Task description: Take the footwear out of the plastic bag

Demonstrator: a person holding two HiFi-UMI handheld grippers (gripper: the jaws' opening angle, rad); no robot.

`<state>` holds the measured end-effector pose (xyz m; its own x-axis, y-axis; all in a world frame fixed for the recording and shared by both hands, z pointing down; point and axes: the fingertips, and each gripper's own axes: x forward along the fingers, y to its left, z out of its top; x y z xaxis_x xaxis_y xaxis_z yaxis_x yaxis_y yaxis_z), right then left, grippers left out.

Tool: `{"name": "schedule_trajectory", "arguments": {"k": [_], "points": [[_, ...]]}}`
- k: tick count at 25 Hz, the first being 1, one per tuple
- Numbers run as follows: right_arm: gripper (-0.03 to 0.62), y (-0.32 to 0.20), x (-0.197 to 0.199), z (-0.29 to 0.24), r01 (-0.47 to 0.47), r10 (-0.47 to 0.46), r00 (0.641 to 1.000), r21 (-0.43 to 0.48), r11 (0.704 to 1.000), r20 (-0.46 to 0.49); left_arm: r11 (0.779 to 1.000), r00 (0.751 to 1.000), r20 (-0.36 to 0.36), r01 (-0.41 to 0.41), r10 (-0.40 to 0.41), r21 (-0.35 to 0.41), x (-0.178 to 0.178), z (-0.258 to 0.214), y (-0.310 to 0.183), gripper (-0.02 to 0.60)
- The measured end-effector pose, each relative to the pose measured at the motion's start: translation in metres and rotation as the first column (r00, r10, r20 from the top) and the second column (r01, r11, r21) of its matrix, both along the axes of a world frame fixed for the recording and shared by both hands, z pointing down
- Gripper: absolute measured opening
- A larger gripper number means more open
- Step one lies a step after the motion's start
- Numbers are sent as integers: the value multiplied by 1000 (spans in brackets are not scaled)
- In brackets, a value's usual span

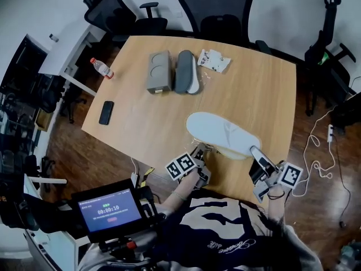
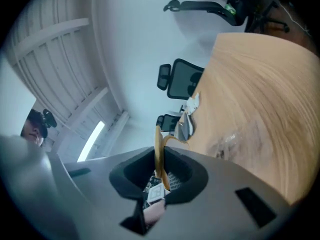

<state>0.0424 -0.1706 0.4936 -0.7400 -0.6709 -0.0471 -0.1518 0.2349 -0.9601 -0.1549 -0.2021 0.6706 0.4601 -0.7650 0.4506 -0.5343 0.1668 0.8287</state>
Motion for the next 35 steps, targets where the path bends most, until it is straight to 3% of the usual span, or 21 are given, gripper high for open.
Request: {"name": "schedule_trajectory", "arguments": {"k": [4, 8, 12, 17, 19, 21, 23, 30, 35], "points": [[48, 11, 9, 72, -36, 16, 991, -152, 988, -134, 999, 997, -53, -48, 48, -10, 10, 2, 4, 23], [48, 34, 40, 127, -158, 44, 935, -303, 940, -352, 993, 988, -101, -116, 115, -4, 17, 0, 11, 23], [54, 45, 35, 145, -197, 28, 911, -374, 906, -412, 984, 980, -106, -173, 169, -39, 19, 3, 20, 24], [60, 41, 37, 166, -195, -7, 872, -359, 913, -490, 959, 949, -194, -270, 251, -82, 25, 4, 32, 43], [61, 41, 38, 173, -197, -23, 854, -363, 911, -520, 948, 927, -236, -313, 293, -53, 29, -3, 37, 57], [63, 44, 37, 177, -184, -34, 841, -345, 920, -540, 928, 890, -281, -372, 359, 8, 36, -17, 49, 120], [67, 47, 37, 180, -171, -42, 829, -325, 930, -557, 918, 867, -314, -393, 386, 44, 38, -27, 62, 120], [69, 45, 33, 182, -149, -61, 784, -283, 947, -618, 954, 882, -380, -298, 277, 3, 21, -29, 91, 120], [71, 46, 32, 182, -150, -64, 757, -268, 952, -650, 962, 914, -318, -273, 253, -19, 18, -28, 116, 120]]}}
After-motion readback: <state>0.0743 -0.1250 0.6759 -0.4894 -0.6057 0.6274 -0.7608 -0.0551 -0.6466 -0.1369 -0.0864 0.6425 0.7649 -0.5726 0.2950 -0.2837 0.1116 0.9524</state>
